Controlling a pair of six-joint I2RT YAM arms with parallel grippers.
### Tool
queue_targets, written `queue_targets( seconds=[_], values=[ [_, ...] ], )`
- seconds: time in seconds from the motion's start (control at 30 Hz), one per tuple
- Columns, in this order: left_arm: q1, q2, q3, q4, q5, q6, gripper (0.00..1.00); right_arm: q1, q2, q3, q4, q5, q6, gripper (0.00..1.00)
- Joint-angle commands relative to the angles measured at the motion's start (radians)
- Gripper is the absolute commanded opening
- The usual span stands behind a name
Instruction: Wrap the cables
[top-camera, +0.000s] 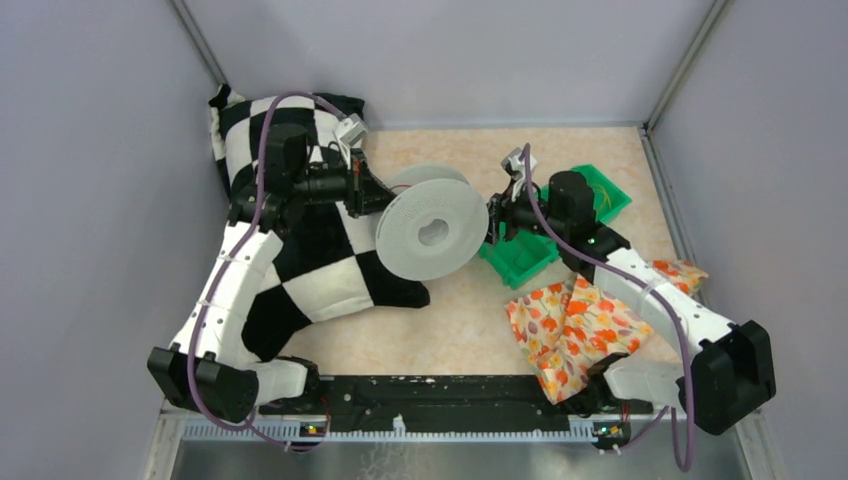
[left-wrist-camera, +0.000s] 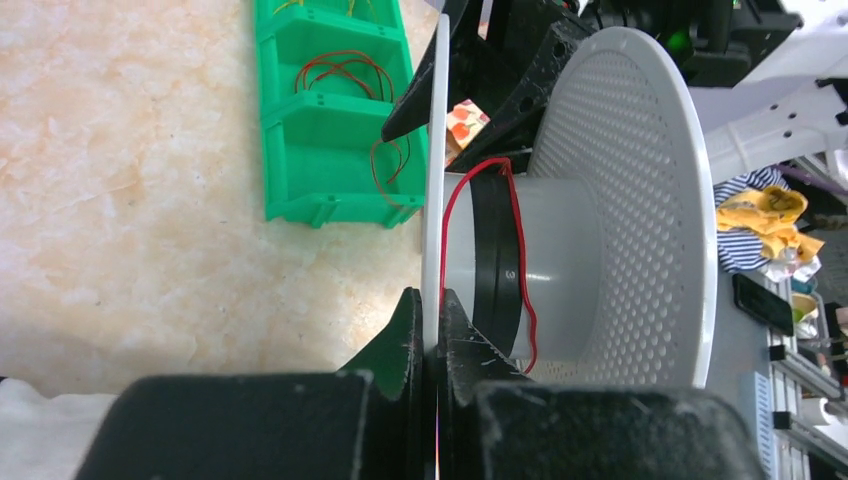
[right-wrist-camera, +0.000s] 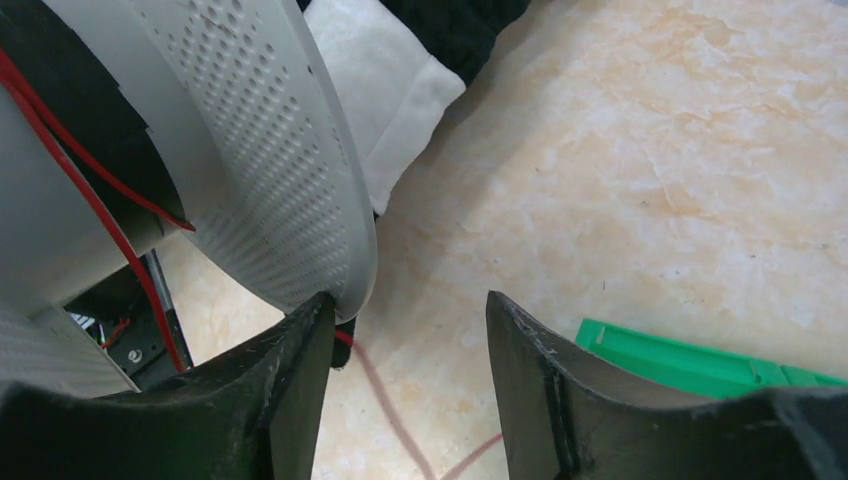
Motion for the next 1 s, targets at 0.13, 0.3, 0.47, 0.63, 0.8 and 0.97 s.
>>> queue_targets(
  seconds=[0.13,0.3,0.47,0.63,0.8,0.97],
  values=[
    [0.057,-0.04,0.092,0.247,-0.105,-0.225,0.0,0.012,-0.067,-0.069,0.054,0.055,-0.035,0.63],
    [0.083,-0.065,0.127,0.276,-0.216,-0.299,0.0,0.012,-0.084,-0.097,0.054,0.09,-0.034,0.64],
    [0.106,-0.045,0.242,0.172,-0.407,-0.33,0.0,0.012,-0.16,-0.143,0.028,0.239,-0.088,0.64],
    [0.111,-0.042,0.321,0.133,-0.492,-0.335,0.0,0.007,-0.24,-0.171,-0.043,0.315,-0.165,0.7],
    [0.111,-0.033,0.392,0.112,-0.505,-0.325,0.0,-0.009,-0.23,-0.167,-0.089,0.392,-0.204,0.72],
    [0.111,-0.039,0.399,0.122,-0.513,-0.333,0.0,-0.034,-0.173,-0.159,-0.037,0.442,-0.158,0.74]
  ],
)
